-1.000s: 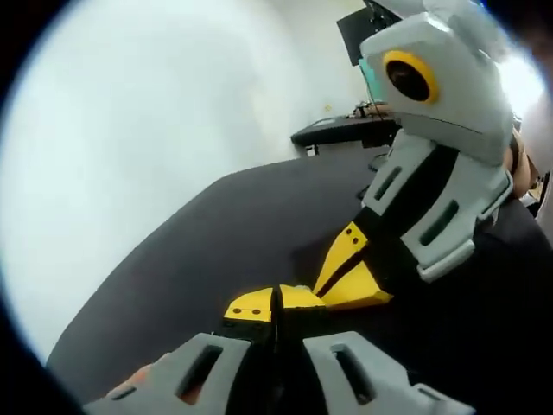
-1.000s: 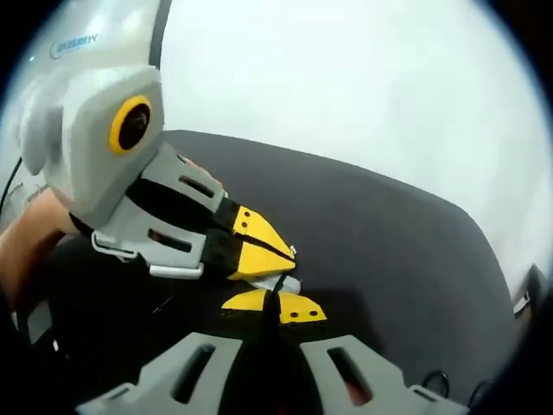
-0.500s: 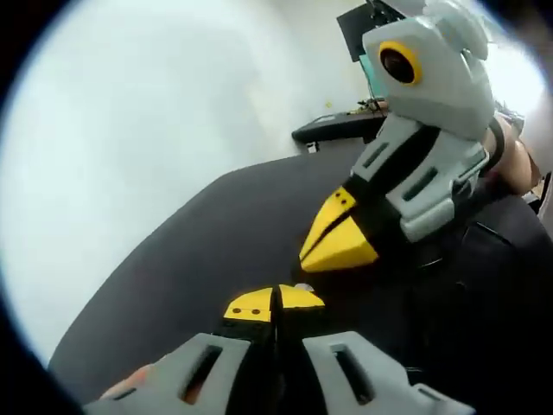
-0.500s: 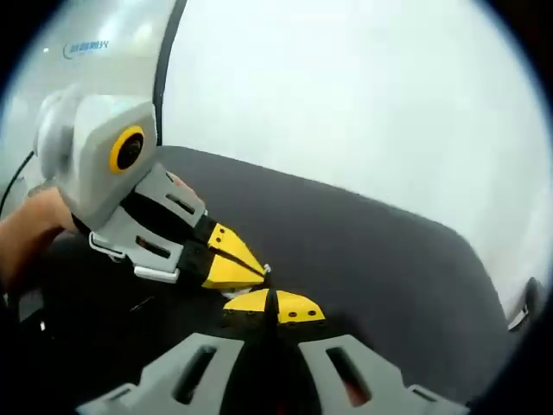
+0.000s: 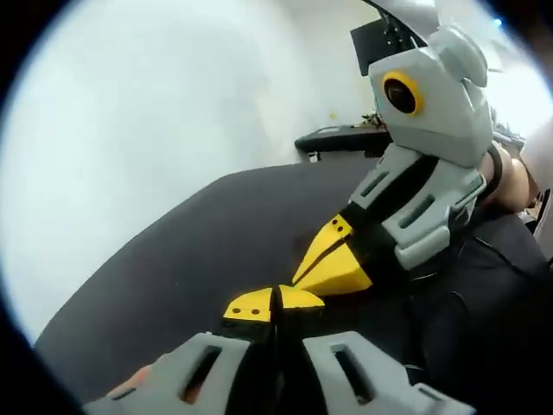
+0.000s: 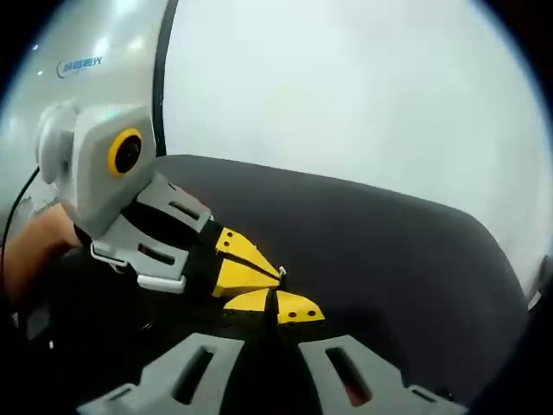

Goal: Grab the wires, straighten them and put them on the rack

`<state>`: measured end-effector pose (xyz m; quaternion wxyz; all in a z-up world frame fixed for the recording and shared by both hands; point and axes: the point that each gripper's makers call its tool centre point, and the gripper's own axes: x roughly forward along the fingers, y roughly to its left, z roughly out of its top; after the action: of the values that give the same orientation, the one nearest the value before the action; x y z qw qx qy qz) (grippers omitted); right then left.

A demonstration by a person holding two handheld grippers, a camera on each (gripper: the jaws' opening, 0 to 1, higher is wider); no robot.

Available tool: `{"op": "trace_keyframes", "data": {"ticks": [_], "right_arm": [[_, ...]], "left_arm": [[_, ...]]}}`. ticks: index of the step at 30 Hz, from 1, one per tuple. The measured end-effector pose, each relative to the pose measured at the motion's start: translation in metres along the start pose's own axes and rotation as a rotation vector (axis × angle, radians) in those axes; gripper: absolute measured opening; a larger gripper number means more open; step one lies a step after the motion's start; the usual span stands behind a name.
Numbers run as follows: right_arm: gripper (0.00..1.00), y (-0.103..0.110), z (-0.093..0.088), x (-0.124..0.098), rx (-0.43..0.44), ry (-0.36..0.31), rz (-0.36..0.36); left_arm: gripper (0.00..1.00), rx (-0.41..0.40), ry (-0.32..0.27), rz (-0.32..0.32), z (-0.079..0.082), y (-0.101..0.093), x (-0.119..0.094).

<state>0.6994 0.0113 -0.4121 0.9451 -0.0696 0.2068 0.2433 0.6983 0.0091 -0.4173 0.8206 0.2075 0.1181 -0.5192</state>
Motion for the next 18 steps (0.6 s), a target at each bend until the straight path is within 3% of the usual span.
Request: {"op": "trace_keyframes", "data": {"ticks": [5, 10, 13, 18], "right_arm": [[0.0, -0.0049, -0.0008, 0.0031, 0.08, 0.017, 0.048], [0.0, -0.003, -0.0013, 0.0039, 0.073, 0.034, 0.059], [0.0, 0.0007, -0.003, 0.0044, -0.105, 0.094, 0.045], [0.0, 0.0049, -0.0055, 0.0085, -0.264, 0.2, 0.063]], "left_arm": [[0.04, -0.021, 0.001, 0.006, -0.0012, 0.0021, 0.0007], [0.04, -0.058, -0.008, -0.003, -0.0018, 0.0008, 0.0009], [0.03, -0.072, -0.005, -0.004, -0.0018, -0.0024, 0.0007], [0.03, -0.107, 0.015, 0.015, -0.0039, -0.0043, 0.0003]]}}
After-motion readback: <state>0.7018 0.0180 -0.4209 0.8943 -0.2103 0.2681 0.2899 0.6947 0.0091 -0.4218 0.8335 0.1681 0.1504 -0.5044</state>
